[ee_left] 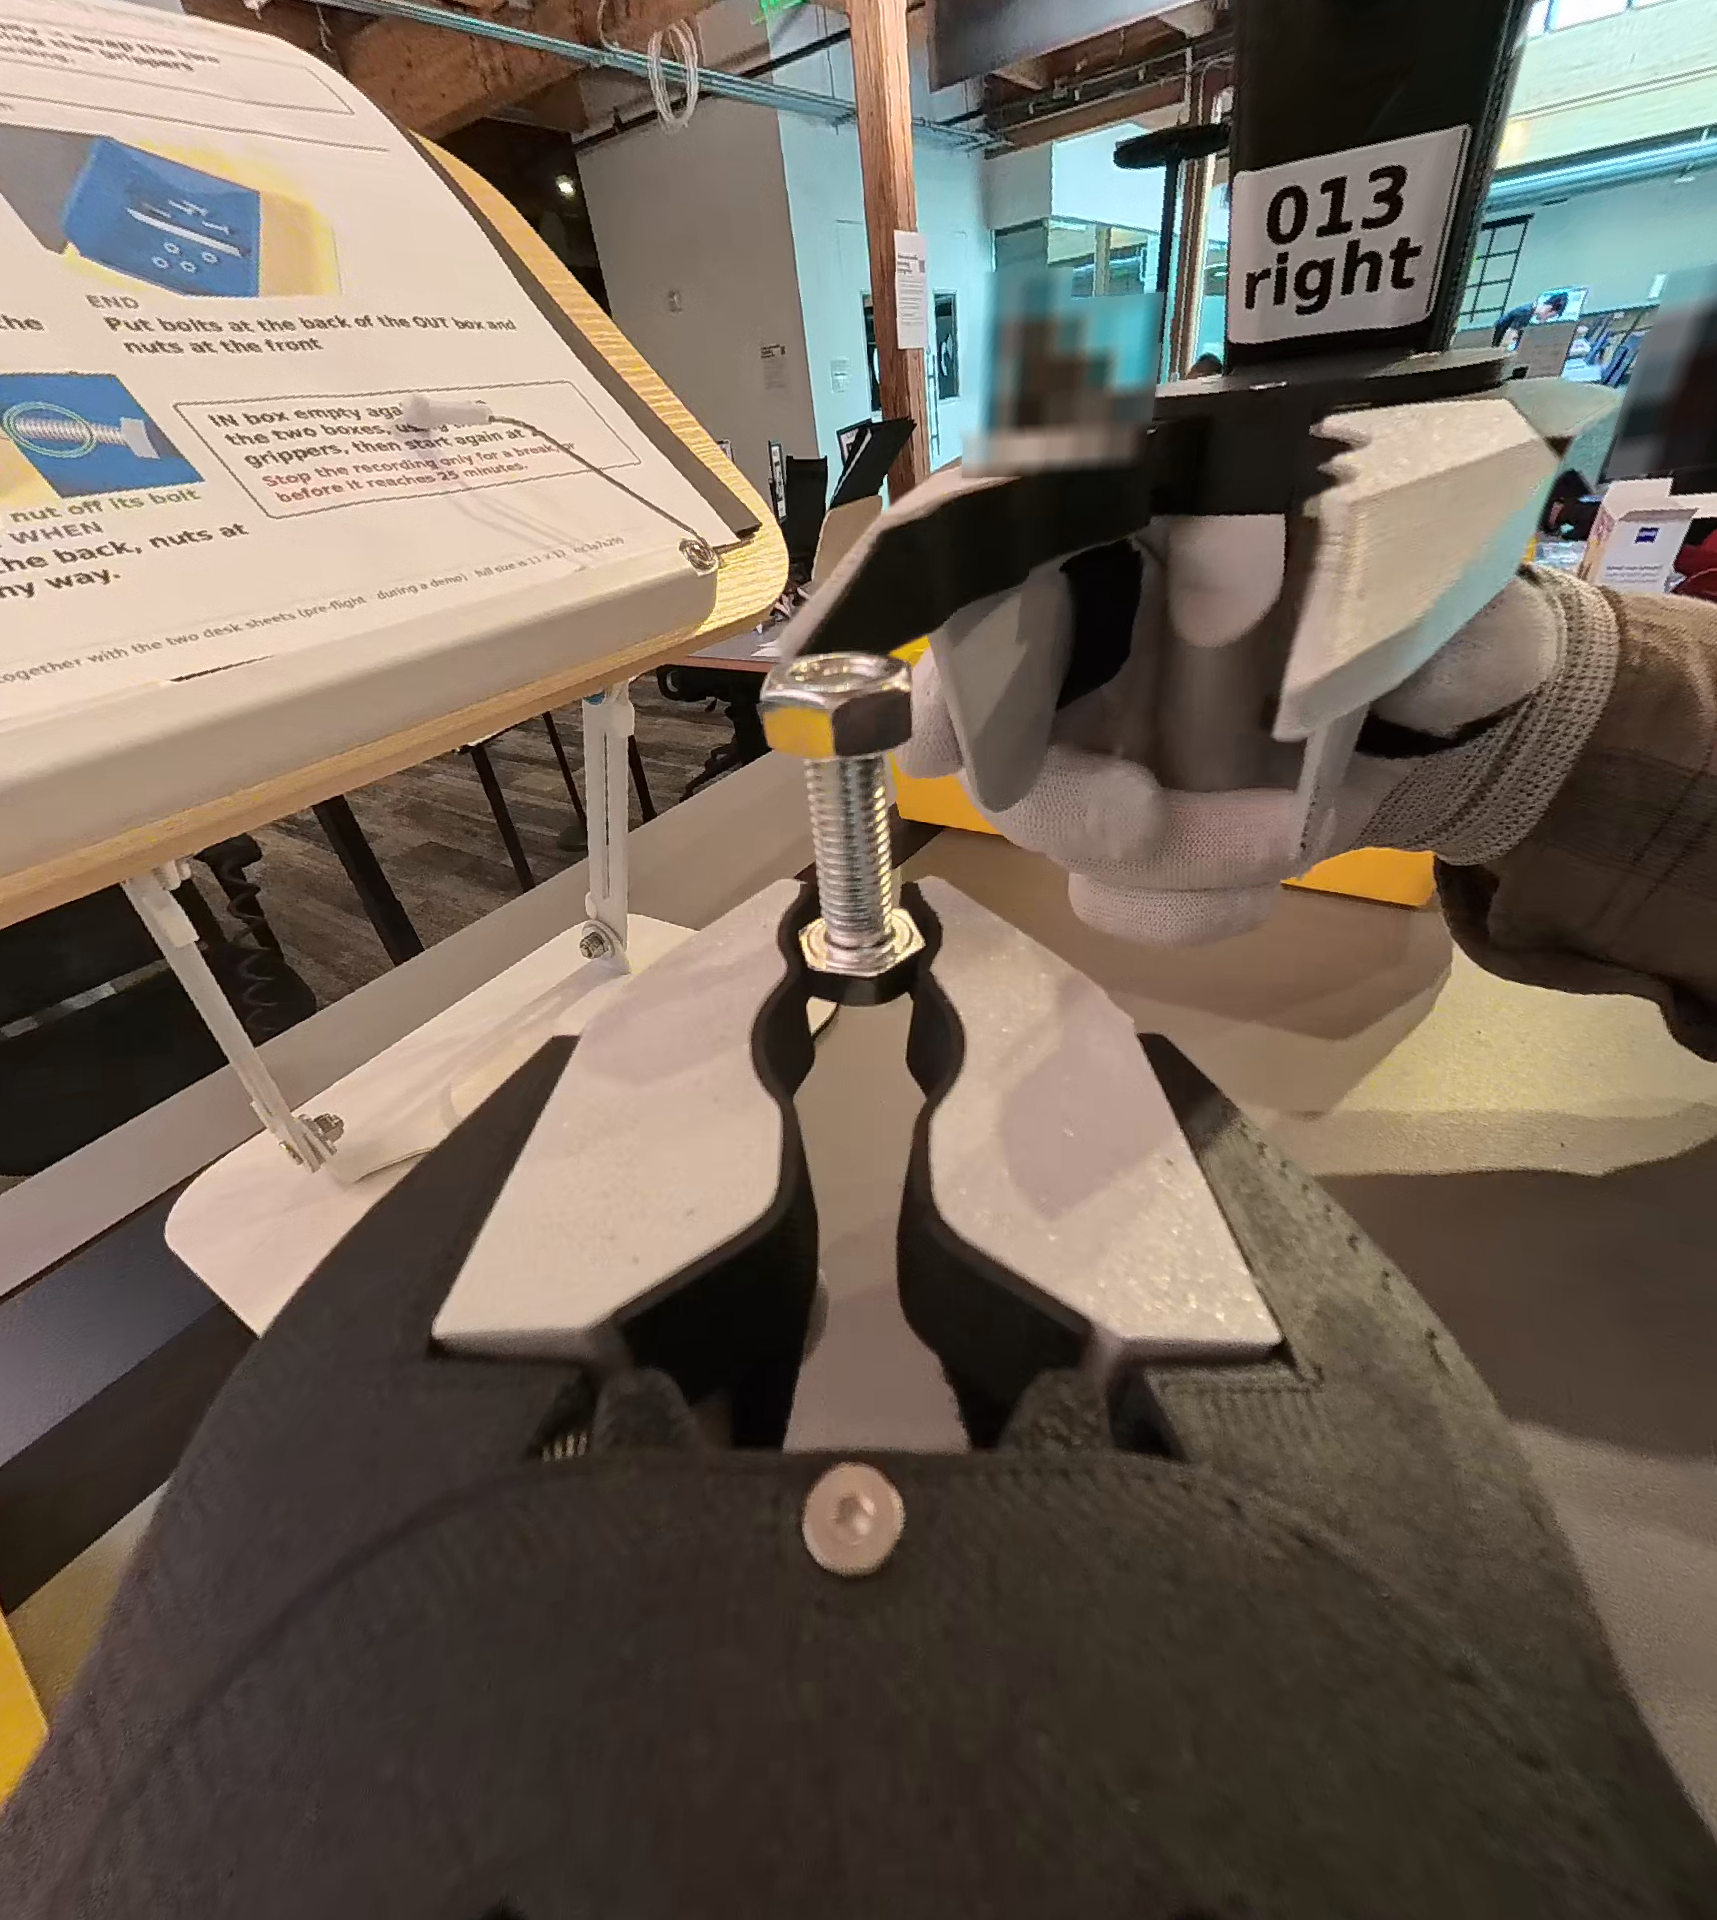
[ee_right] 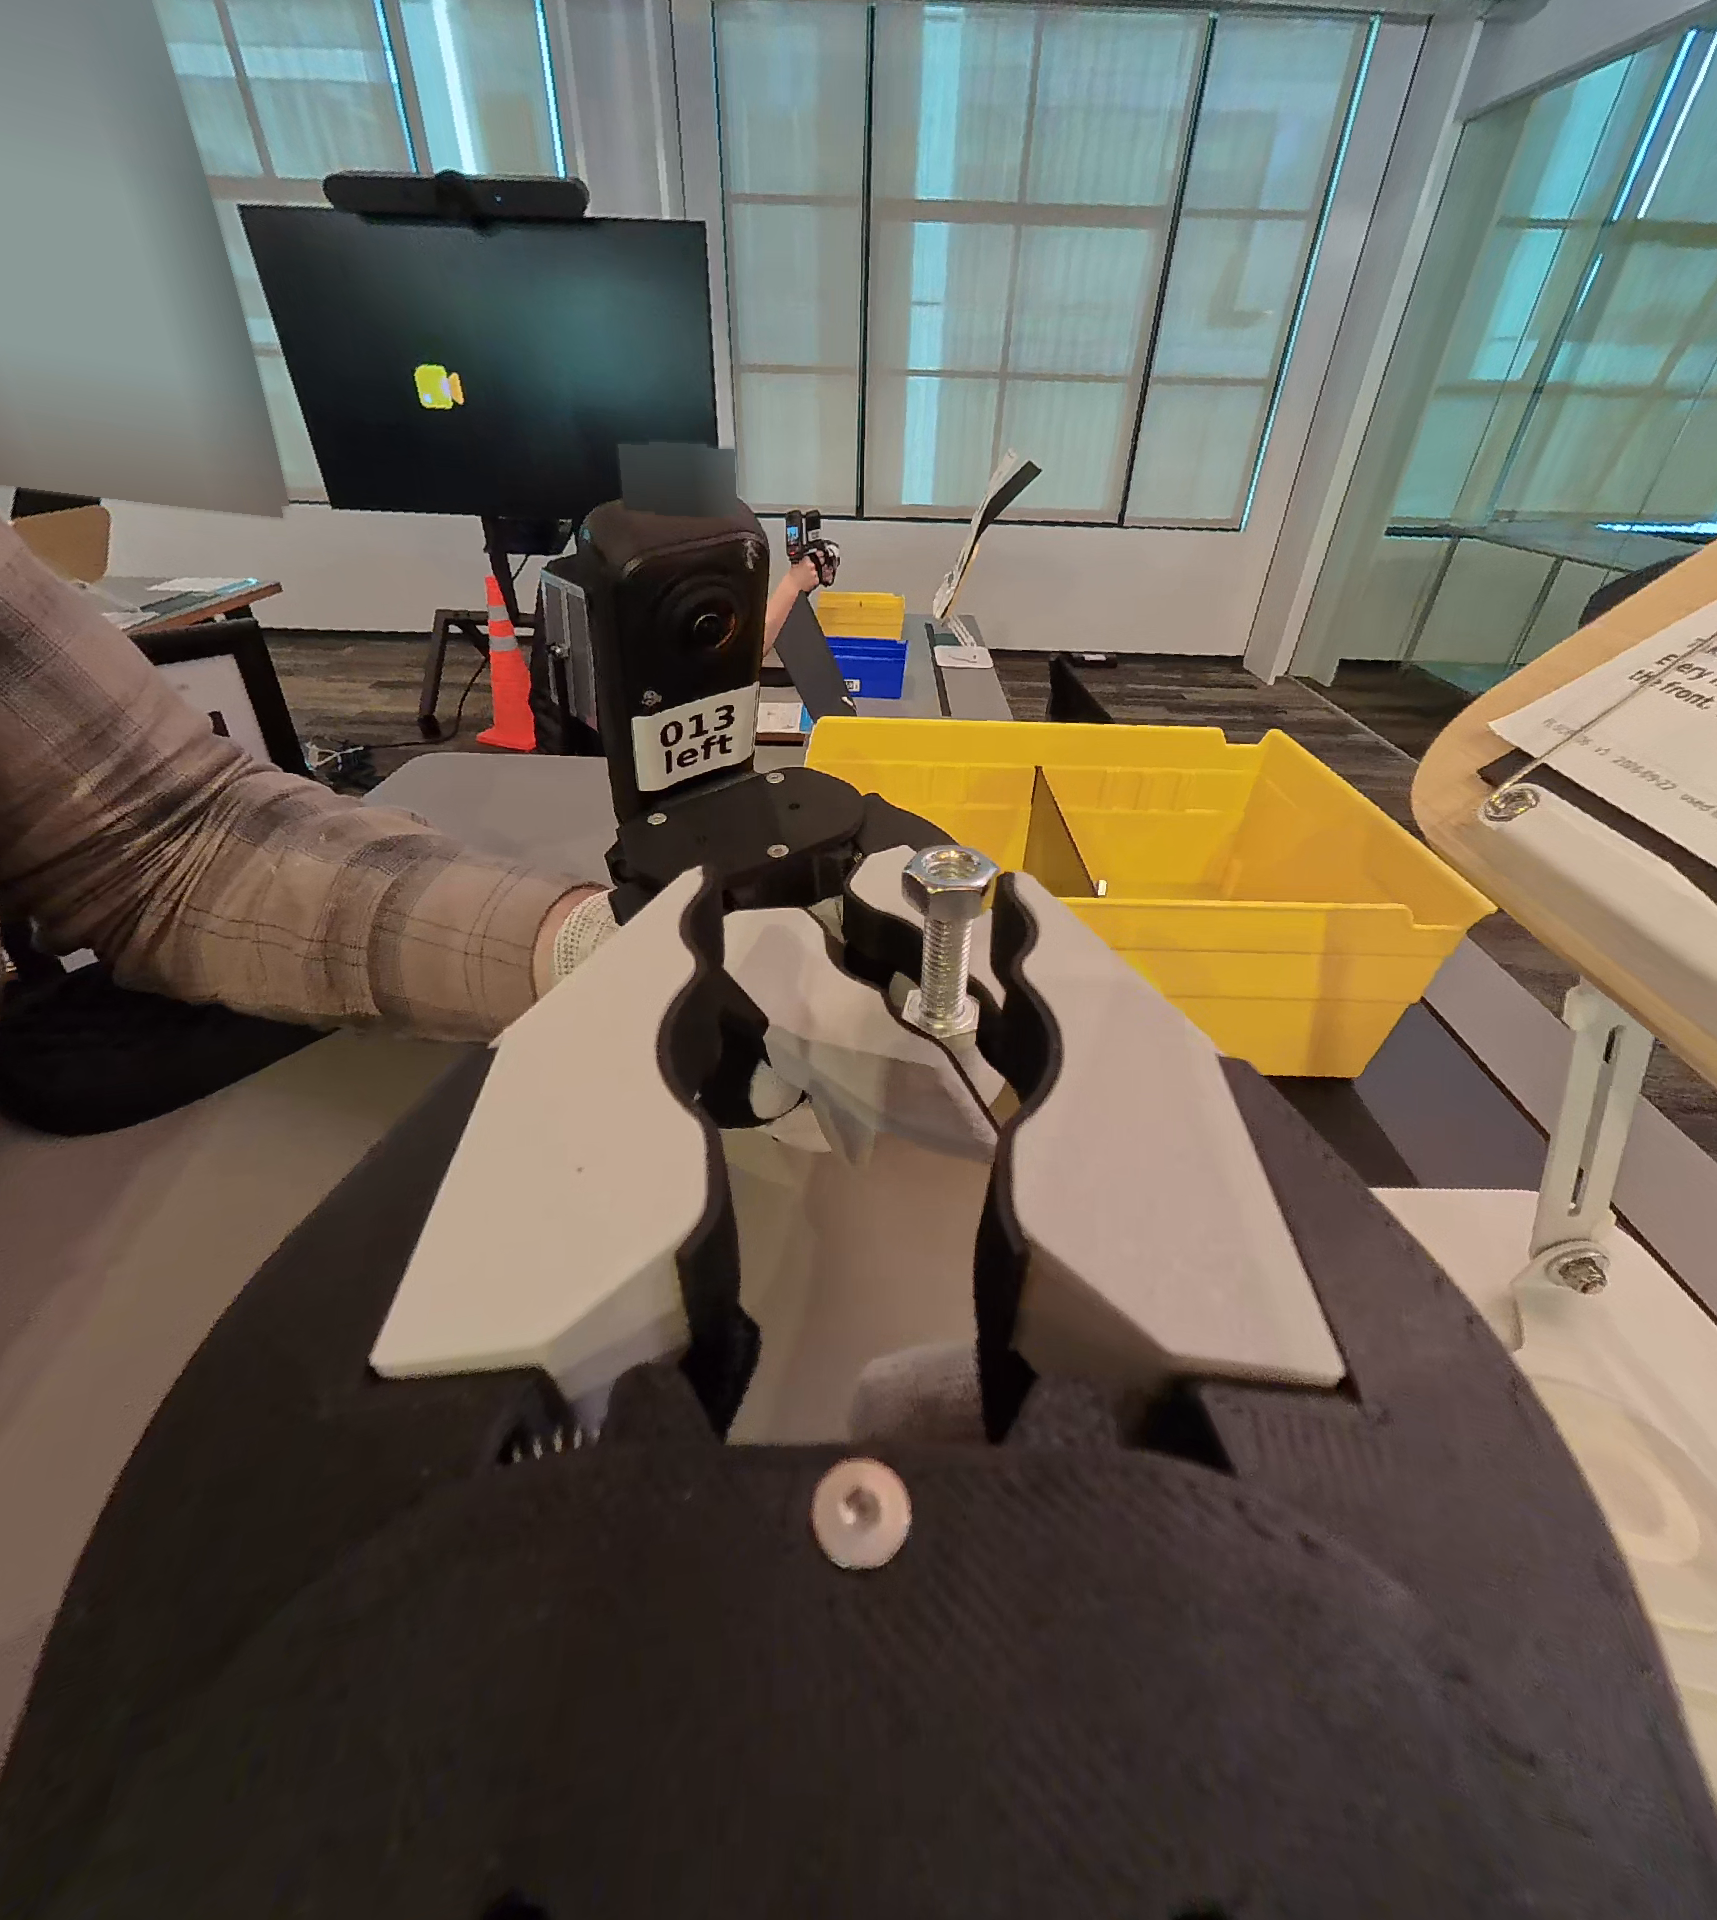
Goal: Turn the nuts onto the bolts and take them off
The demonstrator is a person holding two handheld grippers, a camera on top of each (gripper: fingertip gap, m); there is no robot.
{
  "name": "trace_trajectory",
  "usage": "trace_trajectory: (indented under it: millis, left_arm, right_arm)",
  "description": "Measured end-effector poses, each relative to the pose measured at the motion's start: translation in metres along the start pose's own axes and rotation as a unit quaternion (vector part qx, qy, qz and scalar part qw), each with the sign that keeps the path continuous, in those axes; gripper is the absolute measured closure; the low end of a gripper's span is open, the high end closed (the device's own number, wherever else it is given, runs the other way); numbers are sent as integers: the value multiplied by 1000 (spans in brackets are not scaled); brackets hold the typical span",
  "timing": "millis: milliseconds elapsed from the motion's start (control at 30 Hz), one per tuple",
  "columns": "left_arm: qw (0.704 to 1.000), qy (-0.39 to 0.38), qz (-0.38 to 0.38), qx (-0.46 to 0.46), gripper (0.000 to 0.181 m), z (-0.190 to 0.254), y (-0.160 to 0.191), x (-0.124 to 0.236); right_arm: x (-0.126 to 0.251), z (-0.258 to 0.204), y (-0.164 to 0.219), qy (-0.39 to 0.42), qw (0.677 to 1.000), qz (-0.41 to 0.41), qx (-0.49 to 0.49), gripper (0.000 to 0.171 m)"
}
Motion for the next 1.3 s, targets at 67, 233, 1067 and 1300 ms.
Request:
trace_trajectory:
  millis: [67, 233, 1067, 1300]
  left_arm:
    - [1000, -1, 0, 0, 167, 0, 0, 0]
    - [1000, 0, 1, 3, 167, -1, 0, 0]
    - [1000, 7, -2, 2, 167, 3, 1, -2]
    - [1000, 5, -2, 6, 167, 1, 1, -1]
  right_arm:
    - [0, 0, 0, -1, 1000, -2, -1, 121]
    - [2, -1, 0, -4, 1000, -4, 0, 124]
    - [1, -3, 0, -3, 1000, -22, 1, 116]
    - [9, -6, -1, -13, 1000, -25, 3, 125]
Point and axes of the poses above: each gripper's, where its closed fingertips meet, x back along the fingers, y out of its underside, z = x × y across the jaws, the point moved 7 cm from there along x, back along the fingers, and after that the axes turned 13 degrees about -y, right-handed, at the moved point
